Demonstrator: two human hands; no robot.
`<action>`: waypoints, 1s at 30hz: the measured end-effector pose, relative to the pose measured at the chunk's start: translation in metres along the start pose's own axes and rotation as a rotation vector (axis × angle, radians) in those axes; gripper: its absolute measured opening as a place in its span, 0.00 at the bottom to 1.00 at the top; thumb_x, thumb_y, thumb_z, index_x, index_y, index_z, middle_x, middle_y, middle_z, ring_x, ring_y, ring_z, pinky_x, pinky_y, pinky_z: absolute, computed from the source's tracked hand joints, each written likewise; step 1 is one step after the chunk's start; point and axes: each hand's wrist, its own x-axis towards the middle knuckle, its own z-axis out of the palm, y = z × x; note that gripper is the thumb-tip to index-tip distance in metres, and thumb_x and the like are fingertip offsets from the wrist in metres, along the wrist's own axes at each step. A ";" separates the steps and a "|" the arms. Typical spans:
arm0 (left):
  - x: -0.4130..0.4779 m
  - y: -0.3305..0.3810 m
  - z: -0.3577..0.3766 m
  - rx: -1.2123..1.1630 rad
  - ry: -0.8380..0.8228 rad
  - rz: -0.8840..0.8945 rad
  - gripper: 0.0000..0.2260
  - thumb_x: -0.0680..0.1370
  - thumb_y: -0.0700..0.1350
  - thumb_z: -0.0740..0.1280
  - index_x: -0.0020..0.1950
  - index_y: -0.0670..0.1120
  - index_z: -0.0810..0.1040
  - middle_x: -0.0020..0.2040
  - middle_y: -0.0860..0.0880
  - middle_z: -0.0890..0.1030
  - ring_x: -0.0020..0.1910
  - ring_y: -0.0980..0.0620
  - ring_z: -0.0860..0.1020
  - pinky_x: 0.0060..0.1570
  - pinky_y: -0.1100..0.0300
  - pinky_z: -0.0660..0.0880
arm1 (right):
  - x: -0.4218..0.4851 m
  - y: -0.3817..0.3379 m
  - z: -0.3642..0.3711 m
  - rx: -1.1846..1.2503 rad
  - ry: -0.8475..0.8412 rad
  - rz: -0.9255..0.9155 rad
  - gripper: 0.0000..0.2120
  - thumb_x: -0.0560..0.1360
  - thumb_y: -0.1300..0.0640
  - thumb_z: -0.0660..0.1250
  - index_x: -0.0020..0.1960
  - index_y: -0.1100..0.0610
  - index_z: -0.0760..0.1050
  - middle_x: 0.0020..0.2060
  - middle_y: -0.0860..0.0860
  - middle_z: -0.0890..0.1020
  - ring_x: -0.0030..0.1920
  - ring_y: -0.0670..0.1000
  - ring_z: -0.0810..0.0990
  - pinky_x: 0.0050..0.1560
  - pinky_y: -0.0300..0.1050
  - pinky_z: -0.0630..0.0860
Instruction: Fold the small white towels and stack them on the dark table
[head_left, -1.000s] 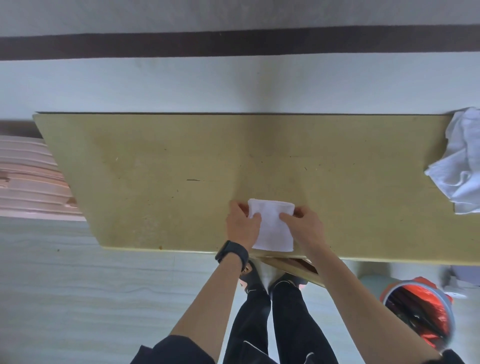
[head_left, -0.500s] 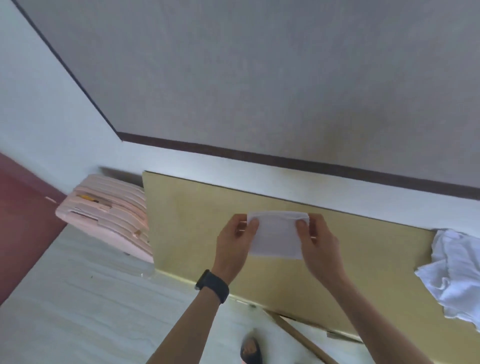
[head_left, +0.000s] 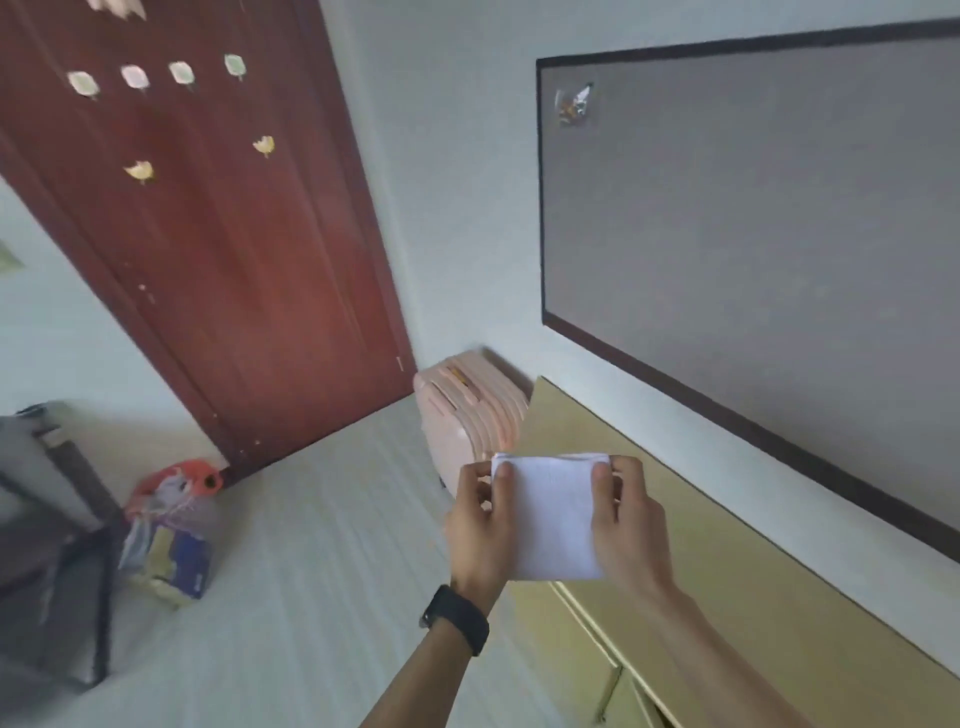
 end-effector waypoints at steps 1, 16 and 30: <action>-0.004 -0.009 -0.024 0.001 0.059 -0.022 0.09 0.80 0.58 0.61 0.48 0.55 0.75 0.36 0.56 0.78 0.34 0.61 0.76 0.34 0.65 0.70 | -0.010 -0.008 0.019 0.004 -0.049 -0.022 0.08 0.83 0.48 0.56 0.51 0.51 0.70 0.35 0.46 0.81 0.37 0.52 0.79 0.37 0.49 0.72; -0.121 -0.134 -0.474 0.050 0.821 -0.269 0.12 0.81 0.58 0.61 0.45 0.52 0.76 0.35 0.51 0.79 0.29 0.61 0.74 0.27 0.70 0.67 | -0.283 -0.188 0.369 0.098 -0.805 -0.361 0.07 0.82 0.48 0.59 0.45 0.47 0.69 0.29 0.50 0.78 0.31 0.46 0.75 0.30 0.41 0.67; -0.168 -0.194 -0.834 0.067 1.209 -0.328 0.10 0.80 0.59 0.64 0.43 0.55 0.76 0.38 0.52 0.83 0.34 0.54 0.78 0.32 0.65 0.71 | -0.510 -0.374 0.643 0.254 -1.092 -0.515 0.06 0.81 0.48 0.60 0.47 0.48 0.72 0.34 0.44 0.81 0.37 0.41 0.78 0.37 0.47 0.73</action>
